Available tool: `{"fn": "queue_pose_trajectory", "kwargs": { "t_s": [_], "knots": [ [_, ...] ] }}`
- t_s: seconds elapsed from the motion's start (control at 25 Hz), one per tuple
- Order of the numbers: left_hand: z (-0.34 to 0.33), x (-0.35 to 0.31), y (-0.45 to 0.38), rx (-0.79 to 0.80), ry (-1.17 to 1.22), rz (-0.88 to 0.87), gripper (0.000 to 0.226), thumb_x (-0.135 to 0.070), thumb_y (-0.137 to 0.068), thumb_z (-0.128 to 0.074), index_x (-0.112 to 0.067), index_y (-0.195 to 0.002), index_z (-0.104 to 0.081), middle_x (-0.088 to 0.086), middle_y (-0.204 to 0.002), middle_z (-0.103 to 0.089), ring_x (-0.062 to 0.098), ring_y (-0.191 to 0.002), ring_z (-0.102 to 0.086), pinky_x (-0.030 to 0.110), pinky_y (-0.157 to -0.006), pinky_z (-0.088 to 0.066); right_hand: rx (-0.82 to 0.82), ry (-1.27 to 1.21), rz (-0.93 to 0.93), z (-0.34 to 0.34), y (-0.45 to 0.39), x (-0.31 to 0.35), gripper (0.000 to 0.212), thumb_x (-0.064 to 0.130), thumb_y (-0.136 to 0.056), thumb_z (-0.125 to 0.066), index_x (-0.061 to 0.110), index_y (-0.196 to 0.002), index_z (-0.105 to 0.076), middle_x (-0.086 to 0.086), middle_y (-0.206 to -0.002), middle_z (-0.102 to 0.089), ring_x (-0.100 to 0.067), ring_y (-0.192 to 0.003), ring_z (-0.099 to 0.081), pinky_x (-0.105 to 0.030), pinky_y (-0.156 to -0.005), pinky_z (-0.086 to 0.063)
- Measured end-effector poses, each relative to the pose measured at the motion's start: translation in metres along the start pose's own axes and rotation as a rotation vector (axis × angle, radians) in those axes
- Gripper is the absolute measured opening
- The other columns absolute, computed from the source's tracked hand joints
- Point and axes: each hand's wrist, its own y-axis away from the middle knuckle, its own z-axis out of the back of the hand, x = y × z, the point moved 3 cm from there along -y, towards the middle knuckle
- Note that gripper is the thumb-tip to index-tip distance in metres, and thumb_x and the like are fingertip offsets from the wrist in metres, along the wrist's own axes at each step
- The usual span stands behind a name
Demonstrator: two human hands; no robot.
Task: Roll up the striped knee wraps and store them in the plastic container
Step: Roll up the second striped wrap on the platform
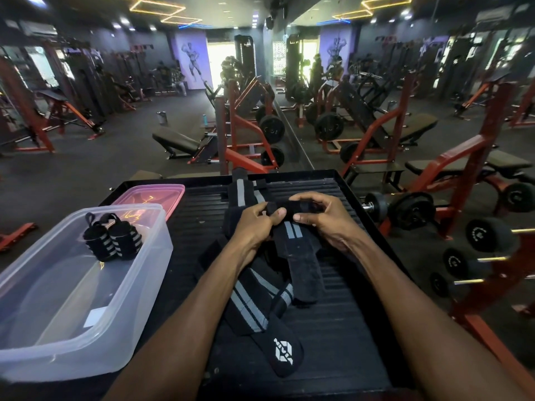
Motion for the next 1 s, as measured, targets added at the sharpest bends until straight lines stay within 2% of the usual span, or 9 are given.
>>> {"fn": "queue_pose_trajectory", "kwargs": {
  "t_s": [0.16, 0.28, 0.4, 0.48, 0.6, 0.72, 0.8, 0.88, 1.0],
  "knots": [
    [0.001, 0.0, -0.001, -0.004, -0.054, -0.071, 0.026, -0.001, -0.095, -0.06, -0.012, -0.117, -0.068, 0.003, -0.102, -0.074, 0.009, -0.087, -0.072, 0.017, -0.07, -0.055, 0.066, -0.094, -0.161, -0.002, 0.0, -0.003, 0.016, 0.012, -0.093, -0.068, 0.007, -0.108, -0.069, -0.011, -0.1, -0.072, -0.022, -0.092, -0.07, -0.035, -0.078, -0.058],
    [-0.004, 0.001, -0.003, 0.021, -0.125, -0.095, 0.032, 0.001, -0.097, -0.056, -0.01, -0.126, -0.061, 0.004, -0.109, -0.071, 0.014, -0.101, -0.068, 0.019, -0.078, -0.053, -0.001, 0.082, -0.077, -0.002, -0.001, -0.003, 0.017, 0.012, -0.097, -0.063, 0.005, -0.111, -0.067, -0.009, -0.099, -0.071, -0.018, -0.088, -0.069, -0.027, -0.073, -0.057],
    [-0.011, 0.001, -0.002, 0.117, -0.02, -0.019, 0.032, -0.024, -0.1, -0.056, -0.008, -0.128, -0.059, 0.009, -0.115, -0.071, 0.023, -0.107, -0.069, 0.033, -0.088, -0.056, -0.002, 0.181, 0.017, -0.002, -0.001, 0.0, 0.017, 0.008, -0.097, -0.061, 0.005, -0.114, -0.066, -0.001, -0.099, -0.07, -0.005, -0.087, -0.068, -0.016, -0.073, -0.052],
    [-0.011, 0.003, -0.004, 0.125, -0.047, -0.003, 0.063, -0.056, -0.092, -0.054, -0.009, -0.133, -0.056, 0.008, -0.122, -0.069, 0.022, -0.112, -0.067, 0.04, -0.1, -0.053, 0.03, 0.244, 0.051, -0.007, 0.002, 0.001, 0.018, 0.007, -0.098, -0.06, 0.006, -0.115, -0.065, 0.004, -0.1, -0.07, 0.004, -0.087, -0.067, -0.01, -0.073, -0.05],
    [-0.008, 0.014, -0.009, 0.063, -0.128, 0.032, 0.083, -0.069, -0.085, -0.043, -0.01, -0.143, -0.043, 0.009, -0.137, -0.059, 0.021, -0.121, -0.06, 0.043, -0.107, -0.047, 0.036, 0.261, 0.047, -0.013, 0.001, -0.005, 0.02, 0.012, -0.1, -0.058, 0.004, -0.117, -0.064, -0.002, -0.108, -0.071, -0.007, -0.099, -0.067, -0.016, -0.084, -0.053],
    [-0.009, 0.013, -0.004, 0.052, -0.094, 0.071, 0.066, -0.055, -0.099, -0.04, -0.01, -0.147, -0.034, 0.011, -0.141, -0.054, 0.023, -0.124, -0.057, 0.044, -0.106, -0.047, 0.04, 0.254, 0.003, -0.012, -0.001, -0.01, 0.022, 0.015, -0.101, -0.057, 0.005, -0.119, -0.063, -0.009, -0.114, -0.071, -0.018, -0.106, -0.068, -0.031, -0.092, -0.055],
    [-0.009, 0.011, -0.005, 0.045, -0.053, 0.039, 0.046, -0.042, -0.105, -0.04, -0.011, -0.138, -0.041, 0.012, -0.132, -0.06, 0.022, -0.115, -0.062, 0.042, -0.1, -0.052, 0.036, 0.252, 0.022, -0.011, 0.0, -0.008, 0.02, 0.011, -0.099, -0.059, 0.004, -0.117, -0.064, -0.007, -0.11, -0.071, -0.013, -0.1, -0.068, -0.024, -0.086, -0.055],
    [-0.008, 0.008, -0.006, 0.048, 0.034, 0.035, 0.029, -0.033, -0.105, -0.044, -0.012, -0.124, -0.049, 0.011, -0.116, -0.066, 0.021, -0.099, -0.067, 0.04, -0.085, -0.058, 0.005, 0.235, 0.08, -0.012, 0.002, -0.003, 0.02, 0.001, -0.095, -0.062, 0.005, -0.114, -0.066, -0.002, -0.103, -0.07, -0.002, -0.091, -0.066, -0.016, -0.08, -0.053],
    [-0.009, 0.003, -0.003, 0.047, 0.123, 0.043, 0.026, -0.033, -0.102, -0.052, -0.01, -0.114, -0.054, 0.009, -0.098, -0.069, 0.02, -0.083, -0.069, 0.032, -0.06, -0.058, -0.015, 0.216, 0.128, -0.013, 0.003, 0.001, 0.032, -0.009, -0.086, -0.068, 0.005, -0.115, -0.069, -0.003, -0.106, -0.071, 0.0, -0.091, -0.066, -0.015, -0.082, -0.053]
  ]
}}
